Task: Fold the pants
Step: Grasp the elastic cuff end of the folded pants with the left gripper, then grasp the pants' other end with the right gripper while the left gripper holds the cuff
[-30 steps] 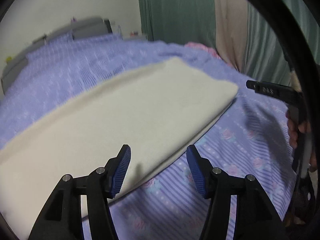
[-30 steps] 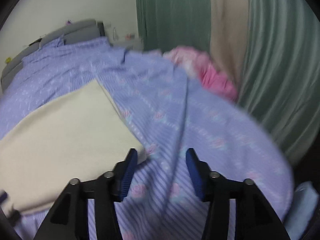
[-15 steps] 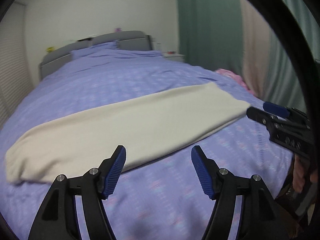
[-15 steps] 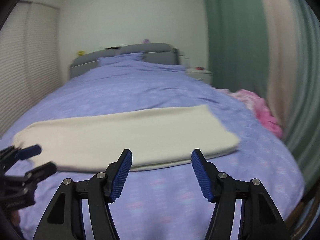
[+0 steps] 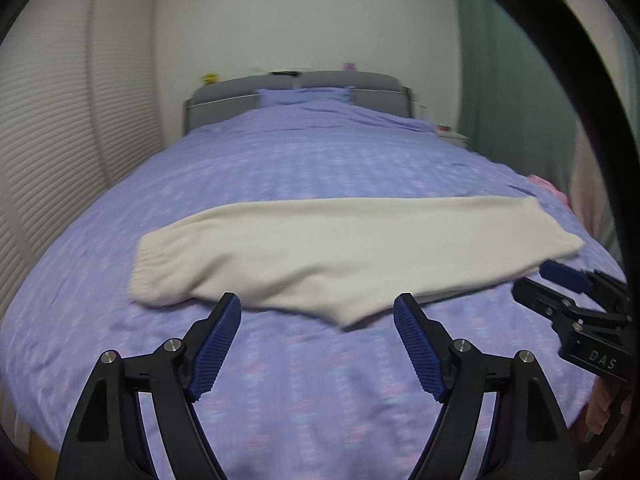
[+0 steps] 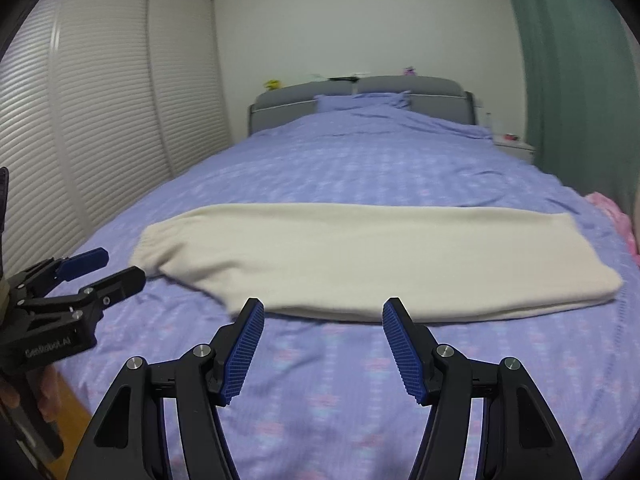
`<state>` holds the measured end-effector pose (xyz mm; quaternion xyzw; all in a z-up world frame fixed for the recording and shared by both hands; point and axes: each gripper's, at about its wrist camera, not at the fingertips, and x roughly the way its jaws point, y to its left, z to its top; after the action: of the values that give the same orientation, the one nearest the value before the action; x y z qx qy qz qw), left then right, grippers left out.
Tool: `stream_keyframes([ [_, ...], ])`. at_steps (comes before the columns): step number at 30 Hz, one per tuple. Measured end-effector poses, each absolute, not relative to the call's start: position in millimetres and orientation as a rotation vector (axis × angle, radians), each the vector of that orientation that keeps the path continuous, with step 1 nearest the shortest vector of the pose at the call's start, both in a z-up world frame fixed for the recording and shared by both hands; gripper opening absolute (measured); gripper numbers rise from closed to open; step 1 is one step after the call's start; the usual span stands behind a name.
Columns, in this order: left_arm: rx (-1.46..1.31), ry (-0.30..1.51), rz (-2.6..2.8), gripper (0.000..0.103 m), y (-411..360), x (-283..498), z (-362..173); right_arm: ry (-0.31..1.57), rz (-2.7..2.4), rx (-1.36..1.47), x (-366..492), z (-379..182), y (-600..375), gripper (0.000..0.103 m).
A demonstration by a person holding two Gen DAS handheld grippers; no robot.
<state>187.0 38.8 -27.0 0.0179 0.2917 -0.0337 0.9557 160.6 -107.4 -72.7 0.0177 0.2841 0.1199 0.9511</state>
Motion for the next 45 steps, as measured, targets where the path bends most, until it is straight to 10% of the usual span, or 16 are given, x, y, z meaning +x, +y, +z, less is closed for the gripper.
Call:
stream_keyframes([
  [23, -0.396, 0.686, 0.130, 0.080, 266.1, 274.4, -131.9, 0.827, 0.201, 0.125, 243.9, -178.5, 23.2, 0.061],
  [36, -0.558, 0.735, 0.077, 0.080, 269.2, 353.3, -169.7, 0.846, 0.181, 0.085, 254.7, -184.7, 32.6, 0.048],
  [40, -0.625, 0.721, 0.130, 0.033, 277.2, 358.1, -172.7, 0.852, 0.186, 0.077, 259.1, -184.2, 40.4, 0.048],
  [45, -0.456, 0.664, 0.149, 0.026, 278.0, 365.5, -130.3, 0.842, 0.182, 0.043, 257.9, -177.6, 47.9, 0.048],
])
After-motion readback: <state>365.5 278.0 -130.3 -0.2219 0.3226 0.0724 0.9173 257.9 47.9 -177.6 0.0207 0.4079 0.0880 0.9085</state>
